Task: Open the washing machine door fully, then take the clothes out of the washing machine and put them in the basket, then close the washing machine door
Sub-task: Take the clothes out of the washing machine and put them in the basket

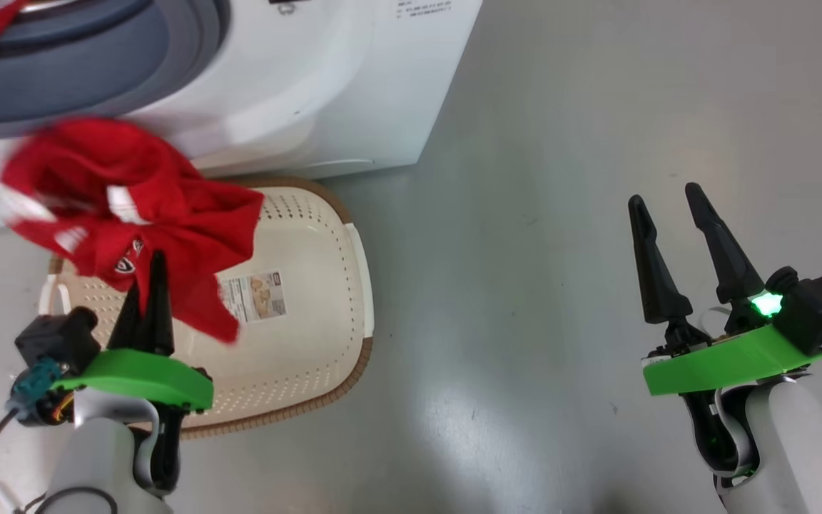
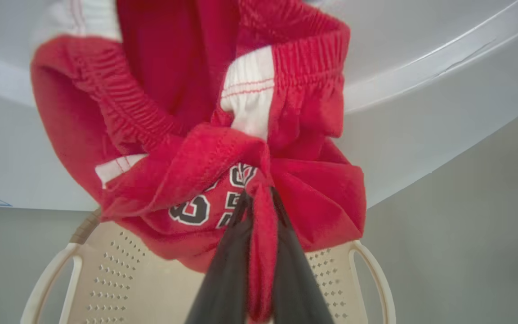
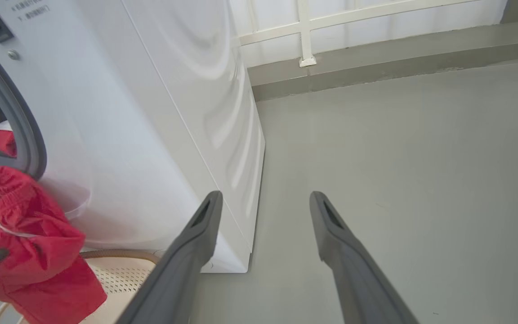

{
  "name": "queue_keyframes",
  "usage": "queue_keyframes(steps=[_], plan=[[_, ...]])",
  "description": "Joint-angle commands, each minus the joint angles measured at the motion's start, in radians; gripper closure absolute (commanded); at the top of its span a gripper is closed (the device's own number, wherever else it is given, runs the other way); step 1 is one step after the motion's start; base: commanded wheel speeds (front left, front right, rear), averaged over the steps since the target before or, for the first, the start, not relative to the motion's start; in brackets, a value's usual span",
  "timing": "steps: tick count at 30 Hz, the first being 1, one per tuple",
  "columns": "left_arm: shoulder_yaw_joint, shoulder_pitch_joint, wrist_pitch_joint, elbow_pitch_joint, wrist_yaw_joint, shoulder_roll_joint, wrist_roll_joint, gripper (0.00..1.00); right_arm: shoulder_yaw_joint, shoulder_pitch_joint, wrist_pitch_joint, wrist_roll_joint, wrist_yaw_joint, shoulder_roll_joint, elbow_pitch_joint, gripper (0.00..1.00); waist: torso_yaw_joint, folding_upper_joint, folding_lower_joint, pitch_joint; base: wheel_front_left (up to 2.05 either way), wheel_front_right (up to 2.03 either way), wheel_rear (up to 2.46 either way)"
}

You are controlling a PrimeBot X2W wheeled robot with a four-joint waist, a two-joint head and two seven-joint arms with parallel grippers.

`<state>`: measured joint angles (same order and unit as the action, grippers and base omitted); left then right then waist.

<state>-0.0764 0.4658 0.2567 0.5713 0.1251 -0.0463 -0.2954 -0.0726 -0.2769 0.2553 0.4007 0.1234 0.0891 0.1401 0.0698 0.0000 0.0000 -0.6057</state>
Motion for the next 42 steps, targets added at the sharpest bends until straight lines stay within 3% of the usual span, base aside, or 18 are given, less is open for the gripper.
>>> queue_keyframes(steps=[1,19,30,32,33,34,35,42], plan=[[-0.023,0.007,0.005,-0.001,0.006,-0.027,-0.007,1.00,-0.015,-0.008,0.006,-0.011,0.007,-0.003,-0.028,0.00,0.003,0.0000,0.0000,-0.017,0.00,0.00,0.00],[-0.021,0.126,0.005,0.228,0.006,-0.043,-0.006,1.00,-0.017,-0.021,0.006,-0.022,0.007,0.011,-0.051,0.00,0.000,0.0000,0.0000,-0.115,0.00,0.00,0.00],[0.007,0.179,0.005,0.298,0.006,-0.049,-0.030,0.99,-0.021,-0.023,0.006,-0.026,0.007,0.017,-0.059,0.00,-0.006,0.0000,0.0000,-0.144,0.00,0.00,0.00],[0.008,0.186,0.005,0.301,0.006,-0.051,-0.034,0.75,-0.022,-0.025,0.006,-0.027,0.007,0.017,-0.058,0.00,-0.007,0.0000,0.0000,-0.145,0.00,0.00,0.00],[0.007,0.187,0.005,0.302,0.006,-0.051,-0.035,0.51,-0.023,-0.026,0.006,-0.028,0.007,0.016,-0.057,0.00,-0.007,0.0000,0.0000,-0.143,0.00,0.00,0.00],[0.008,0.188,0.005,0.302,0.006,-0.052,-0.037,0.17,-0.023,-0.026,0.006,-0.028,0.007,0.016,-0.056,0.00,-0.008,0.0000,0.0000,-0.142,0.00,0.00,0.00],[0.010,0.188,0.005,0.301,0.006,-0.052,-0.038,0.00,-0.024,-0.027,0.006,-0.028,0.007,0.016,-0.055,0.00,-0.008,0.0000,0.0000,-0.141,0.00,0.00,0.00],[0.013,0.179,0.005,0.303,0.006,-0.050,-0.050,0.00,-0.025,-0.031,0.006,-0.027,0.007,0.015,-0.045,0.00,-0.011,0.0000,0.0000,-0.123,0.00,0.00,0.00]])
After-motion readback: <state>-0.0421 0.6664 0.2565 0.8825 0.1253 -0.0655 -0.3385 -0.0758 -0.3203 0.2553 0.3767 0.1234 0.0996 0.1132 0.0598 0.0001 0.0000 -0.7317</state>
